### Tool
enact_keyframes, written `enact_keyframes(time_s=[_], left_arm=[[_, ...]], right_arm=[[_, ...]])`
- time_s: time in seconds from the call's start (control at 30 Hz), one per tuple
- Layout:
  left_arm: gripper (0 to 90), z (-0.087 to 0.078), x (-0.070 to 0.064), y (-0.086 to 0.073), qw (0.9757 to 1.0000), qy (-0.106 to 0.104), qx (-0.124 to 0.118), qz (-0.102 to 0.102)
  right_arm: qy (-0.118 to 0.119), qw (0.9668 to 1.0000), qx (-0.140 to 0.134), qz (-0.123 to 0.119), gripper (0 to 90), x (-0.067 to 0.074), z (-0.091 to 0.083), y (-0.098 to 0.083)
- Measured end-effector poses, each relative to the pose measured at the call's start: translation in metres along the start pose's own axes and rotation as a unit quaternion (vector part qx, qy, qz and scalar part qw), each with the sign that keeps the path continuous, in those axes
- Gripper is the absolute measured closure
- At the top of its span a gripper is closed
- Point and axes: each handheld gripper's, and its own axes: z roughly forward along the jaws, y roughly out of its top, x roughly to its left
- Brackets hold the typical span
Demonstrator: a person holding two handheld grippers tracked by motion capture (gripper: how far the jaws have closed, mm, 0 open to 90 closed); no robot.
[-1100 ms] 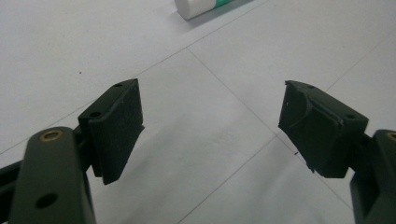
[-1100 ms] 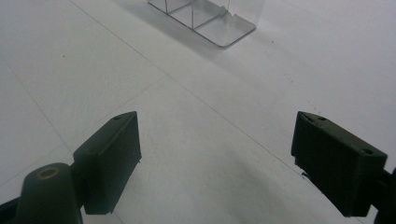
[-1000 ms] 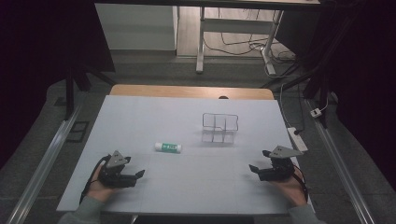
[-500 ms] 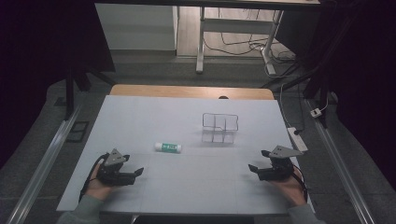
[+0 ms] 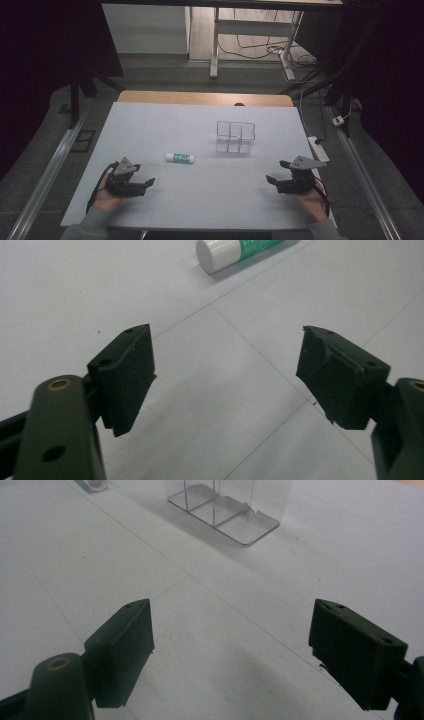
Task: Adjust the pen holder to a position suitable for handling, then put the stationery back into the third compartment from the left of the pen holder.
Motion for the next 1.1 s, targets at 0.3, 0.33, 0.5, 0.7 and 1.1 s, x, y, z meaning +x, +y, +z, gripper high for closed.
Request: enact_keyframes(time_s=[0.3,0.33,0.5,0.7,1.1], left_arm=[[25.1,-0.008,0.002,0.013,0.9998,-0.017,-0.001,0.009],[25.1,-0.010,0.000,0.019,0.9997,-0.014,0.000,0.023],[24.9,-0.012,0.000,0.031,0.9991,-0.017,0.003,0.039],[24.8,-0.011,0.002,0.040,0.9983,-0.019,0.012,0.055],[24.5,-0.006,0.004,0.052,0.9962,-0.022,0.024,0.080]], right_arm=[[0.007,1.0000,0.000,-0.005,17.8,0.003,0.001,0.001],[0.005,1.0000,0.002,-0.007,17.8,0.004,0.001,0.002],[0.007,0.9999,0.008,-0.013,17.8,0.006,0.002,0.002],[0.009,0.9999,0.001,-0.008,17.8,0.005,0.001,0.001],[0.011,0.9998,0.005,-0.013,17.8,0.008,0.001,0.002]])
